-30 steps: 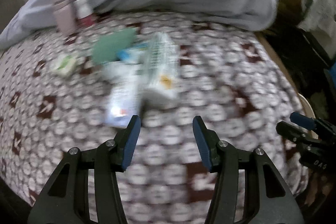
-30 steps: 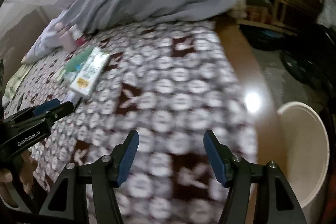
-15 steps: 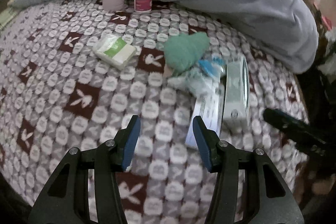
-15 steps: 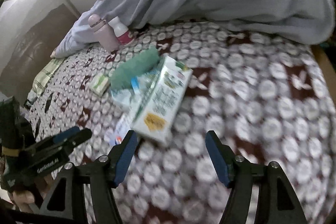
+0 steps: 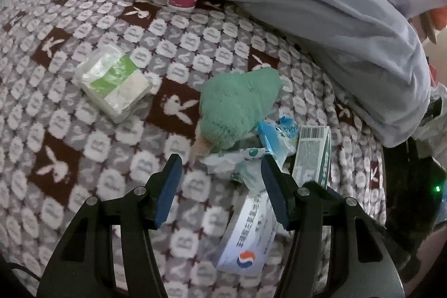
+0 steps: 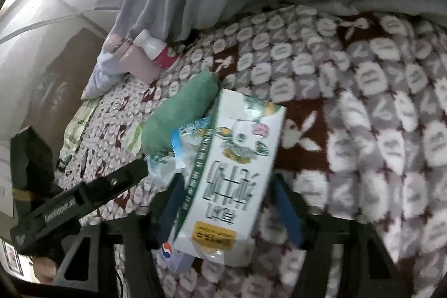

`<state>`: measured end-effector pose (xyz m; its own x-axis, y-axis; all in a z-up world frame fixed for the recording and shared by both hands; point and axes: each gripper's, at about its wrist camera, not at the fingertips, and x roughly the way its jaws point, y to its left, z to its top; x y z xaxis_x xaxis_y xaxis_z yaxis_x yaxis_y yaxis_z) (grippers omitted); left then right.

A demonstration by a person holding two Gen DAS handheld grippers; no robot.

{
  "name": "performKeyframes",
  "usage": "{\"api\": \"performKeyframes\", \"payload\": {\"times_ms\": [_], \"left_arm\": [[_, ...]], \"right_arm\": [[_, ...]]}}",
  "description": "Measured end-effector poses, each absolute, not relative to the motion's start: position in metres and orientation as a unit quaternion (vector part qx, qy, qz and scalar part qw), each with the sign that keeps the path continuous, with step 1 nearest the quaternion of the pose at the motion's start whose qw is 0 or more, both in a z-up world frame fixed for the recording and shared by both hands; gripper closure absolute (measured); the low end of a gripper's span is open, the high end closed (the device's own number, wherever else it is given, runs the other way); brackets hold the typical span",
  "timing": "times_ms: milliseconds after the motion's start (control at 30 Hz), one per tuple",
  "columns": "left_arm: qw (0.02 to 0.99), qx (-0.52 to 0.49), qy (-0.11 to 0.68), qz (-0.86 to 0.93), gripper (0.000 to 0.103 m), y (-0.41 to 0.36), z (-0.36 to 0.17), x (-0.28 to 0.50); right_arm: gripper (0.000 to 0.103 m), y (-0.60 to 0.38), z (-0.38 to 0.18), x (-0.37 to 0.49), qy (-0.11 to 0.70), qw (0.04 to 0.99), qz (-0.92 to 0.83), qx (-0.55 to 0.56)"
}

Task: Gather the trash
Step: 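Grasp the clear plastic wrapper with the left tool while the right tool grasps the white milk carton, then carry the plastic wrapper and milk carton over the cream bucket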

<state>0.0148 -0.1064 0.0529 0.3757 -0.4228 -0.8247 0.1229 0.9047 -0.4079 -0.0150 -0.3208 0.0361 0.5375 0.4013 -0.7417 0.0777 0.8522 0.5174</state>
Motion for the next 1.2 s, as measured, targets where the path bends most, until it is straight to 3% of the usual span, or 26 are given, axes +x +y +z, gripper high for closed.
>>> {"api": "performKeyframes", "payload": {"times_ms": [333,533,567,600,700,1200], "left_arm": [[0.819,-0.183,0.511,-0.184,0.046,-0.106,0.063,0.013],[0.815,-0.142,0.53,-0.187,0.047,-0.123,0.051,0.008],[0.817,-0.132,0.53,-0.186,0.053,-0.126,0.049,0.006],[0.818,-0.125,0.529,-0.187,0.074,-0.128,0.048,0.005],[0.817,-0.108,0.532,-0.196,0.088,-0.133,0.047,0.001],[0.832,-0.051,0.5,-0.234,0.091,-0.135,0.091,-0.081]], "right_arm": [[0.046,-0.333,0.08,-0.066,0.446,0.871,0.083,0.185],[0.046,-0.348,0.082,-0.089,0.447,0.871,0.069,0.192],[0.046,-0.35,0.081,-0.093,0.448,0.871,0.067,0.192],[0.046,-0.351,0.081,-0.095,0.448,0.87,0.067,0.192],[0.046,-0.354,0.081,-0.103,0.451,0.87,0.062,0.19],[0.046,-0.364,0.091,-0.158,0.445,0.875,0.042,0.186]]}}
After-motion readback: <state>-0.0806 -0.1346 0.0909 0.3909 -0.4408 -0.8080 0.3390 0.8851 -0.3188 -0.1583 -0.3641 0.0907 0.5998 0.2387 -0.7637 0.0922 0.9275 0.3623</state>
